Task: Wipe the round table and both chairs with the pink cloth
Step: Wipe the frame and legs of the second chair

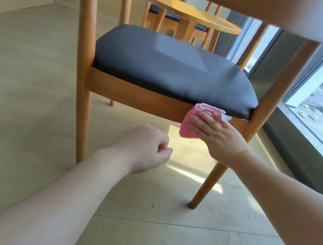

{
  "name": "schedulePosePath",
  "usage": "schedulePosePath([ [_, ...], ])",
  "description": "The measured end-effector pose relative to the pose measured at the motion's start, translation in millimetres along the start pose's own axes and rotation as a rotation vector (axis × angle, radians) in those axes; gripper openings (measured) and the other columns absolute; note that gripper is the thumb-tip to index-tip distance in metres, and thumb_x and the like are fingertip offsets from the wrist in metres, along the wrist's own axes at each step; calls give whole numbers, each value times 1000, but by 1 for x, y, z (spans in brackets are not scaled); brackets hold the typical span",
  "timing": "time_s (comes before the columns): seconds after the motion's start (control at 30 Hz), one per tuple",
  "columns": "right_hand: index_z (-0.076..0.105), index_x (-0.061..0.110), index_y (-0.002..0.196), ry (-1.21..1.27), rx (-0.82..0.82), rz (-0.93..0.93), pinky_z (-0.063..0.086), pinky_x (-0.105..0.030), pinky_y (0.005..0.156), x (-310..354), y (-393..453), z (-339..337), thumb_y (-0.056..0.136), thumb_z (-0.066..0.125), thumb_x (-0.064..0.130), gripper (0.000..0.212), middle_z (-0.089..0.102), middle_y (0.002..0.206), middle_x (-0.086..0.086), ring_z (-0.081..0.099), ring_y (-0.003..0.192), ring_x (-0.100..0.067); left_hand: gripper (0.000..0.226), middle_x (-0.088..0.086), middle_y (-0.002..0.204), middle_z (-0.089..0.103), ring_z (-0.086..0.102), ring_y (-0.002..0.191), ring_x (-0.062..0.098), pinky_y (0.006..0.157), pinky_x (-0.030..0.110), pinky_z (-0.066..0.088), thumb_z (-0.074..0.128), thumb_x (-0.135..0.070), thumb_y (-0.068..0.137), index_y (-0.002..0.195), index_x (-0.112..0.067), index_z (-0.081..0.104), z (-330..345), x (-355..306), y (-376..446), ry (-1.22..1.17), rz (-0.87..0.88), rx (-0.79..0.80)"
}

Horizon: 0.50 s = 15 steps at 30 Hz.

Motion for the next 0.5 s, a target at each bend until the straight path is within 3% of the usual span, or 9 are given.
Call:
schedulePosePath([
  [0.23,42,14,142,16,20,79,15,-48,115,-41,-72,21,85,29,10,58,43,147,-8,36,137,-34,43,-9,51,48,46,50,12,49,26,41,59,-37,88,50,-24,42,29,-26,14,-12,38,6],
  [0.33,29,17,146,51,30,109,10,-48,117,-48,-88,28,85,48,6,65,31,152,-7,25,142,-33,42,-8,51,48,47,53,15,52,29,44,58,-38,87,51,-22,43,33,-25,14,13,20,16],
  [0.4,30,17,146,78,25,117,7,-47,117,-49,-87,28,78,62,4,76,33,152,-8,24,142,-33,42,-8,52,49,47,53,13,50,27,40,58,-39,87,52,-23,44,30,-21,11,36,9,18],
  [0.5,31,14,146,103,15,121,4,-46,118,-44,-80,26,76,67,4,79,36,151,-13,24,141,-34,42,-10,50,48,47,51,9,47,23,32,58,-40,88,51,-24,44,18,-10,5,62,-5,0],
])
Point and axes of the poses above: each hand's wrist, its own y-axis towards the middle knuckle, its own z-axis out of the palm, x = y × z, the point moved 9 cm from there along y, towards the middle knuckle
